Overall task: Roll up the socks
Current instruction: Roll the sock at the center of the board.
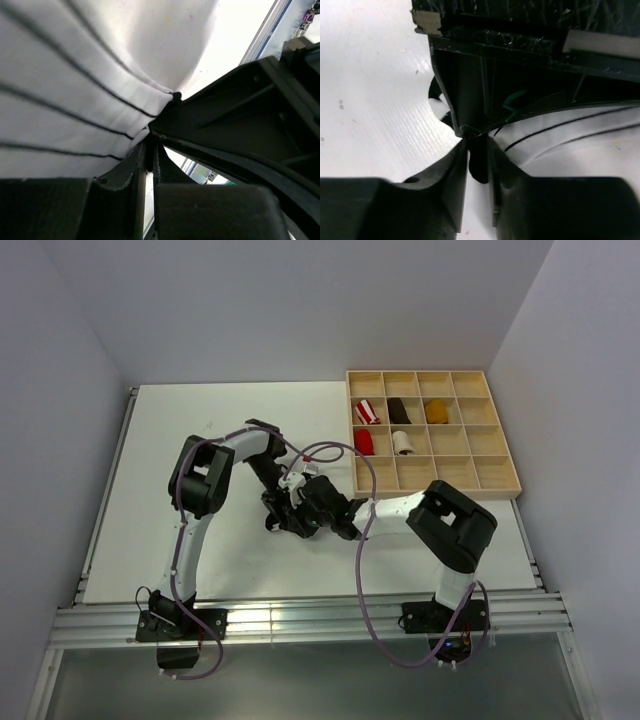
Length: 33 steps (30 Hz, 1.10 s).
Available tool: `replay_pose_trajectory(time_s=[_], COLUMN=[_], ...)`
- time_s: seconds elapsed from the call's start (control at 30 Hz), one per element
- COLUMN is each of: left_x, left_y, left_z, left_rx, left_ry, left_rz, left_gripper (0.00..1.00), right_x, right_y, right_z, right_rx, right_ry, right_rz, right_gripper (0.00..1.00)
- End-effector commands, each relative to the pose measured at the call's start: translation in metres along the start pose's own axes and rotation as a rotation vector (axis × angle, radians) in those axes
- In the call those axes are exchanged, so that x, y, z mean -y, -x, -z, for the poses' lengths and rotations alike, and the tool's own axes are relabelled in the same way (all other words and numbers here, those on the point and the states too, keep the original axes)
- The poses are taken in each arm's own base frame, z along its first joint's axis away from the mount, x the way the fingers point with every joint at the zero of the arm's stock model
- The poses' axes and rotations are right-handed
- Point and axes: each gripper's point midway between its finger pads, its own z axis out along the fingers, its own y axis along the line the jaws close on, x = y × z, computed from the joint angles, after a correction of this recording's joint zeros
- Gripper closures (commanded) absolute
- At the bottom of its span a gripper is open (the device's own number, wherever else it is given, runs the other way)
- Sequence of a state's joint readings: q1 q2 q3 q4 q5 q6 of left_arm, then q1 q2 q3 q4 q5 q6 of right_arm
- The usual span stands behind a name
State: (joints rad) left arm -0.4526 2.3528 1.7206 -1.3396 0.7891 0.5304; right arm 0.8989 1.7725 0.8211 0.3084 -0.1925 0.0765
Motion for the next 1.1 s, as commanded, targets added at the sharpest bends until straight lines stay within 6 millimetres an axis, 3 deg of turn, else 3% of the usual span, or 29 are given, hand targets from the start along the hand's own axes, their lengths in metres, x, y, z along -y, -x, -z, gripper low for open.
replay_pose_trajectory(time_s=[0.0,0.1,0.3,0.53,0.7,0.77,0.93,1.0,1.03,1.07], left_x=[0.012,0.015,0.025,0.035,0.036,0.028,0.015,0.014,0.008,0.011], left_y=[0.0,0.001,0.013,0.038,0.045,0.047,0.057,0.057,0.052,0.06], left_z=[0.004,0.005,0.015,0.042,0.064,0.068,0.101,0.117,0.115,0.13], left_rx=[0.006,0.016,0.076,0.262,0.363,0.388,0.538,0.582,0.59,0.652], left_ry=[-0.029,-0.036,-0.06,-0.028,0.013,0.066,0.249,0.345,0.375,0.439], left_rz=[-0.008,-0.013,-0.033,-0.072,-0.09,-0.108,-0.206,-0.245,-0.245,-0.3], left_gripper=[0.99,0.96,0.85,0.74,0.71,0.72,0.73,0.73,0.73,0.73], right_x=[0.008,0.013,0.012,0.01,0.007,0.006,0.016,0.017,0.017,0.013], right_y=[0.008,0.004,-0.007,-0.016,-0.017,-0.015,-0.012,-0.012,-0.012,-0.025], right_z=[-0.009,-0.009,-0.008,-0.007,-0.005,-0.002,0.0,-0.002,-0.002,-0.001], right_rx=[0.009,-0.002,-0.011,-0.011,-0.027,-0.022,-0.054,-0.103,-0.12,-0.185], right_ry=[-0.04,-0.069,-0.056,0.005,0.086,0.125,0.188,0.212,0.221,0.252], right_rz=[0.002,-0.018,-0.064,-0.139,-0.198,-0.23,-0.351,-0.39,-0.408,-0.449], right_gripper=[0.74,0.89,1.0,1.0,1.0,1.0,1.0,1.0,1.0,1.0])
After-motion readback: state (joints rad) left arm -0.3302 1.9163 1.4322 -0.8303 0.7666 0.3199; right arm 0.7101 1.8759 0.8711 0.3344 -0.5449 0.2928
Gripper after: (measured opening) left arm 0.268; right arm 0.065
